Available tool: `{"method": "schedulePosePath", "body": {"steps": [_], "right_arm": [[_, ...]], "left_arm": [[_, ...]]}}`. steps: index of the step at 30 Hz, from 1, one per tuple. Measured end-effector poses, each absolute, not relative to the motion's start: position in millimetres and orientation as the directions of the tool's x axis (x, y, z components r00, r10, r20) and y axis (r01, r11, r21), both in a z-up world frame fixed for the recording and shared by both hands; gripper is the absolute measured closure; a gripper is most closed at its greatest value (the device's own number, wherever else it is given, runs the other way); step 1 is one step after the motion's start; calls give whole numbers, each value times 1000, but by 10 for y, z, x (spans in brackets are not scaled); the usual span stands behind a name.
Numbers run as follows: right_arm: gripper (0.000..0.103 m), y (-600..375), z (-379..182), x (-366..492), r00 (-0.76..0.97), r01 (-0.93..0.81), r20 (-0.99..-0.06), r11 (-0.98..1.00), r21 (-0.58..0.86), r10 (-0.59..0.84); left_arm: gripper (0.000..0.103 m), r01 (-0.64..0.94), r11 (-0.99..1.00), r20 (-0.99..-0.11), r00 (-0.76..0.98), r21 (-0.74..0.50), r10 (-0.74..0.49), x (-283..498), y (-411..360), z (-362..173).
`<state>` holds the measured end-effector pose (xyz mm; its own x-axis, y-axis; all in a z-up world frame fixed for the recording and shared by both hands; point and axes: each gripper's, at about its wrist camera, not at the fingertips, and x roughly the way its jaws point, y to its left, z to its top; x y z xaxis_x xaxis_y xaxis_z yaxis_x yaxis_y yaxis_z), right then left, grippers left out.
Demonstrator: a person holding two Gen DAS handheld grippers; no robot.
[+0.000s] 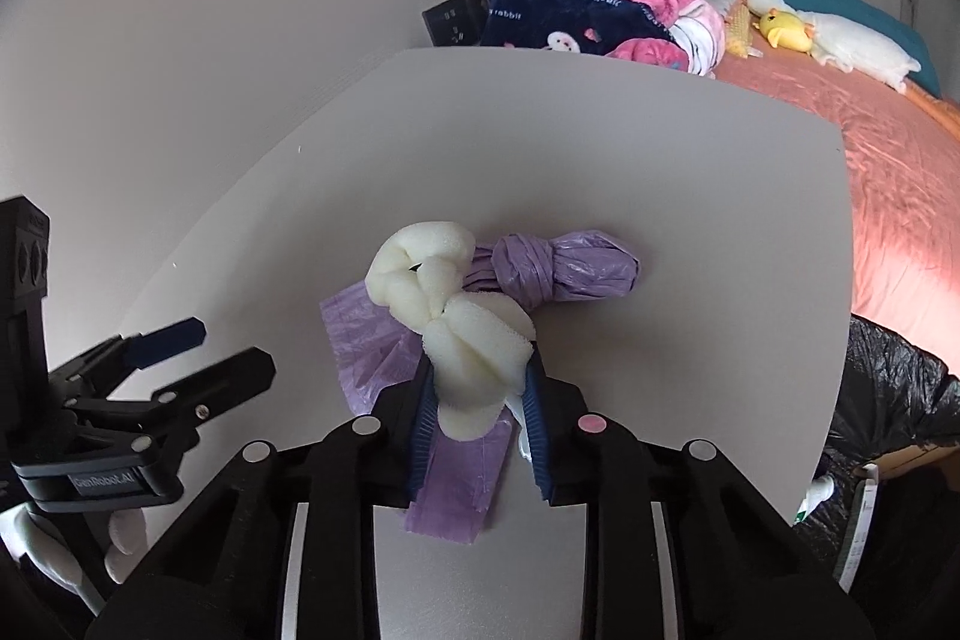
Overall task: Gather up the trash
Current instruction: 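Lift the plush toy with the right tool, pulling the purple bag up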
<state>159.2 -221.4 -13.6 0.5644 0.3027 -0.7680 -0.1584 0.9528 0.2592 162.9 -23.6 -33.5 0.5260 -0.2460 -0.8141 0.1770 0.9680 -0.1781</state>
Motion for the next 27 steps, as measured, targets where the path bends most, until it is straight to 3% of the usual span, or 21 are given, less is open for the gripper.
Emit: {"method": "schedulePosePath", "body": {"steps": [27], "right_arm": [[72,-2544,-162,1760,550,-101,-745,915,390,378]], "left_arm": [[6,286,944,-813,503,-164,-294,1759,-742,-343]]}}
